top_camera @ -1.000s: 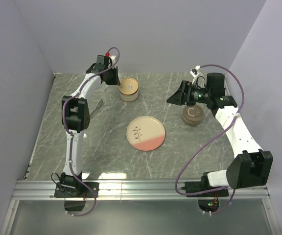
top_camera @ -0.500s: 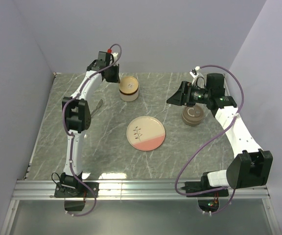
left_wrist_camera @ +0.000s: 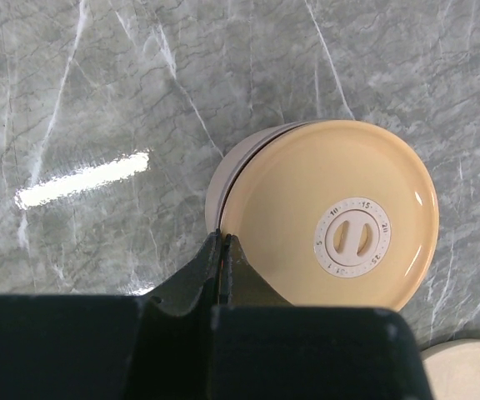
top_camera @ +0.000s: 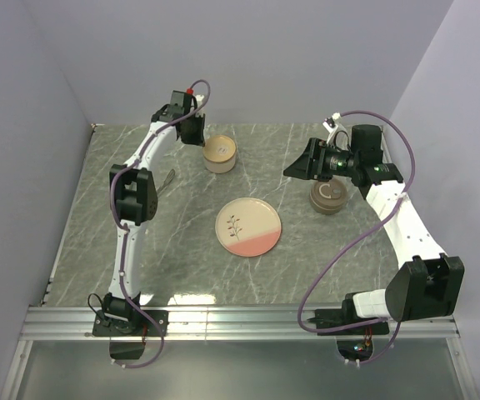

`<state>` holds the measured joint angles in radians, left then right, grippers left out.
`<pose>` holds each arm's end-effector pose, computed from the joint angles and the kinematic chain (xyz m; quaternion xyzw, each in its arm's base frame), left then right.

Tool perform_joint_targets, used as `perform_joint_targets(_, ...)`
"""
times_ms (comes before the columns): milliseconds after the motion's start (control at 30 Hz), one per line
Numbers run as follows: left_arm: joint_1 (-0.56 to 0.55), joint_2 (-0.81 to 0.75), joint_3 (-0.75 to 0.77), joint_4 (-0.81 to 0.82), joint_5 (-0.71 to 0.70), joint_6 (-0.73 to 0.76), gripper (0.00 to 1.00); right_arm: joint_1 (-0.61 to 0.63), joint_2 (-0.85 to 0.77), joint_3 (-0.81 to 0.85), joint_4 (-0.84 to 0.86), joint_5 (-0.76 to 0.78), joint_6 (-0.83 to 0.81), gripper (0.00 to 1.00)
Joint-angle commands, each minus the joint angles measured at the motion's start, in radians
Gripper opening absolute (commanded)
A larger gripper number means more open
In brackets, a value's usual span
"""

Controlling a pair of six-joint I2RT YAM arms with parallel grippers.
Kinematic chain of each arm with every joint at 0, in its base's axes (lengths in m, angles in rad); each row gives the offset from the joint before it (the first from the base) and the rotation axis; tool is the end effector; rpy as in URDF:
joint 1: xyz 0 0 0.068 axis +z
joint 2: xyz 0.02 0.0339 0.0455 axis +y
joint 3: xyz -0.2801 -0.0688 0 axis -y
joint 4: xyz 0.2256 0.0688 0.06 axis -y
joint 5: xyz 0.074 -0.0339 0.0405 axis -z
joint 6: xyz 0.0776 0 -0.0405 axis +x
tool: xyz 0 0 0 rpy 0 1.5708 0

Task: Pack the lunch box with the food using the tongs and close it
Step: Put the lid back on the lunch box

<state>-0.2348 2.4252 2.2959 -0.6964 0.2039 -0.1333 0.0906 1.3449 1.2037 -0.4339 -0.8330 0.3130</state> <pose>0.5453 -0.1466 0.2176 0.0840 0.9235 -0.1595 0.3386 0.2886 0.0839 0.3455 -0.1028 0.8200 0.4358 0.3566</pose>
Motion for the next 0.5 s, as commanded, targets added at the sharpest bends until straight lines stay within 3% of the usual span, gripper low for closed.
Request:
perform_joint_targets(0,-0.005,0.009,0.043,-0.003,-0.001,0.012,0.0,-0.006,-0.003,-0.006,0.04,-0.018,0.003,0.8)
perform_joint_targets(367,-0.005,0.006,0.04,0.006,-0.014,0.015,0.01,-0.005,0.0,-0.006,0.038,-0.018,0.001,0.8)
perform_joint_targets(433,-0.005,0.002,0.037,0.012,-0.008,0.018,0.07,-0.006,0.002,-0.007,0.04,-0.017,0.003,0.8)
perform_joint_targets(467,-0.005,-0.002,0.037,0.014,-0.005,0.02,0.15,-0.006,0.002,-0.007,0.04,-0.017,0.005,0.8)
